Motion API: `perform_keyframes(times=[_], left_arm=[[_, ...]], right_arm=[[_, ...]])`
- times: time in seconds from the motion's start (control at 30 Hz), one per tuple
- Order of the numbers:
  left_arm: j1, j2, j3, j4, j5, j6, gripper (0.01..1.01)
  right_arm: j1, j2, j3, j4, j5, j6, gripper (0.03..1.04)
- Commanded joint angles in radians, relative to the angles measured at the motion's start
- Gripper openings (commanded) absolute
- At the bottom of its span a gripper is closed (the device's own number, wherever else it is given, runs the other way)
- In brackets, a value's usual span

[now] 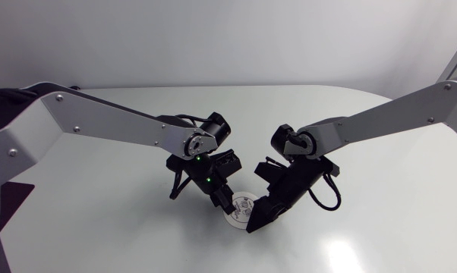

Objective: Turn the coaster over.

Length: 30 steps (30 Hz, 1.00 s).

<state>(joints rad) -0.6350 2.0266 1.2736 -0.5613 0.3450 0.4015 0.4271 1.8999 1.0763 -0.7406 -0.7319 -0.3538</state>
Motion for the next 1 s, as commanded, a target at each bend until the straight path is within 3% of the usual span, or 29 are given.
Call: perform_keyframes(times=[0.0,0.13,0.47,0.97], left_arm=[[0.023,-0.042,-0.014,-0.006,0.011,-0.009,0.095],[0.061,-0.02,-0.002,0.005,0.011,0.002,0.095],[0.035,0.023,-0.013,0.031,0.011,0.005,0.095],[-0.012,0.032,-0.06,0.021,0.012,0.005,0.095]], right_arm=[[0.013,-0.042,-0.001,0.033,0.012,0.038,0.26],[0.05,-0.027,-0.003,0.072,0.068,0.056,0.22],[0.041,0.087,0.024,0.098,0.072,0.049,0.2],[-0.045,0.108,0.057,0.053,0.16,0.032,0.2]])
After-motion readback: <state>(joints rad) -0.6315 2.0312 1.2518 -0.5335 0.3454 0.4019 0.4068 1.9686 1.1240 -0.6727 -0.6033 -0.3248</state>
